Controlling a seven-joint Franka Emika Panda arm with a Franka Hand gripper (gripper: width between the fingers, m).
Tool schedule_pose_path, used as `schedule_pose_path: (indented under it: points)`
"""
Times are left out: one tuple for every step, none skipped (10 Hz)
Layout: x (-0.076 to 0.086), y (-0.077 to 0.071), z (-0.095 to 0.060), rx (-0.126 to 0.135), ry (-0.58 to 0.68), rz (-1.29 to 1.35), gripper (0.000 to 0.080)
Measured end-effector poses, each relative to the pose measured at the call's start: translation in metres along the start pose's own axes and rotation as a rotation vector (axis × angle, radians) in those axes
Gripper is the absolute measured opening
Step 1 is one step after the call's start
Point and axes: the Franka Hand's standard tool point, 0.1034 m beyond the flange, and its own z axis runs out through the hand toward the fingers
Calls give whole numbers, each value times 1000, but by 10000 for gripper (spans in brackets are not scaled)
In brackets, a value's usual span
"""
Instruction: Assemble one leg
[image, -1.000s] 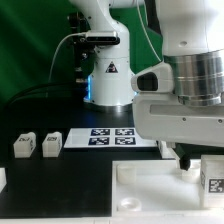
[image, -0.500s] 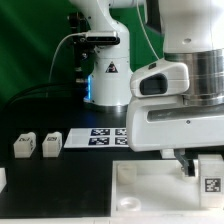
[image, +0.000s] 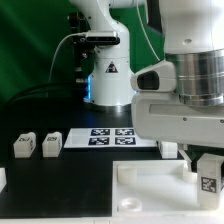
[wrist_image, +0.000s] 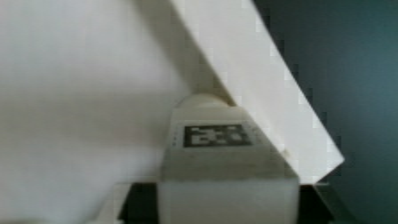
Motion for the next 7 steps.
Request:
schedule_pose_path:
  points:
    - [1,-5,-6,-19,-24,246,291]
    - [5,-7,-12,-22,-59,463,291]
    - [8,-7,-12,-12,-82,679,291]
    - [8,-7,-11,-13,-80,789,291]
    - [6,-5,-8,-25,-79,870,292]
    - [1,0,-5,-60,-73,1010,292]
    - [2,0,-4,-59,-72,1002,292]
